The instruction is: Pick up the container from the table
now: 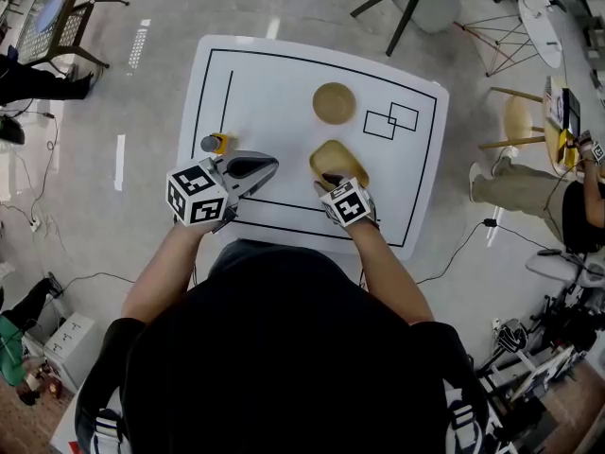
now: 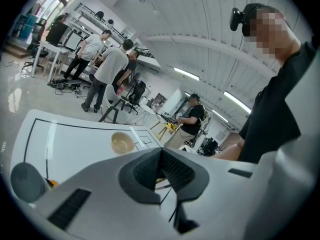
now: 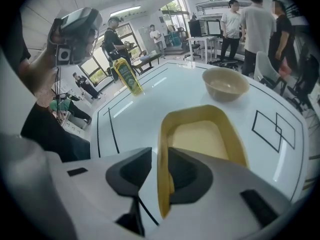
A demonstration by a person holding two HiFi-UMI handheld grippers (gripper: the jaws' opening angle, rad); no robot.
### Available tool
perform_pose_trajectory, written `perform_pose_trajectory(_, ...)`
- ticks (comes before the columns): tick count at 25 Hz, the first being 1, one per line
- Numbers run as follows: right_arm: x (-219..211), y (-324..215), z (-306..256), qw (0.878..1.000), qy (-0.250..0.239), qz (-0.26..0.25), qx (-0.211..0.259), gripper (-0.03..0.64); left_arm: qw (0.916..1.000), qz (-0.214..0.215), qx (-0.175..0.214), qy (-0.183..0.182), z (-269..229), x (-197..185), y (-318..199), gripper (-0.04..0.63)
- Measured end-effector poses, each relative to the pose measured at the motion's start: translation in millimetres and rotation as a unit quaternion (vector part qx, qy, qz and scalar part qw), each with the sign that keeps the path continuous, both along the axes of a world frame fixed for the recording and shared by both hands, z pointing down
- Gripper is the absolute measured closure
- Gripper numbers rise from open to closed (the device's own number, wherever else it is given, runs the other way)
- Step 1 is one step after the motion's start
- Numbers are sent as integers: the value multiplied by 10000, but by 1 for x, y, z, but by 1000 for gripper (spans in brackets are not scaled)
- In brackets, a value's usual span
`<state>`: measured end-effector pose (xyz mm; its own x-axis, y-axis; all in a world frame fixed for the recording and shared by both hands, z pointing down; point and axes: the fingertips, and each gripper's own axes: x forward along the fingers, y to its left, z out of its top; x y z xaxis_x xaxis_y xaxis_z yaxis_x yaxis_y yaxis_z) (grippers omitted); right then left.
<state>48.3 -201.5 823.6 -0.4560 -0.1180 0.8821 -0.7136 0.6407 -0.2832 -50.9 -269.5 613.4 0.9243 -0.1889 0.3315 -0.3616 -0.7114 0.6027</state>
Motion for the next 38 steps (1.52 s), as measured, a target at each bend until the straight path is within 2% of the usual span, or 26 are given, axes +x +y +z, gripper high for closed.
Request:
perform_pose_trajectory(15,-1,4,15,9996,106,-225,-92,514,10000,-58,-62,13,6,-1,-2,588)
perform_pose_trajectory(26,3,7,16,9991,228,-347,-83,556,10000,-47,-41,14,3,5,0,588)
perform_pose_trajectory(38,10,9,10,9977,426,-520,19,572,10000,-86,26,9,-7,6,10,588)
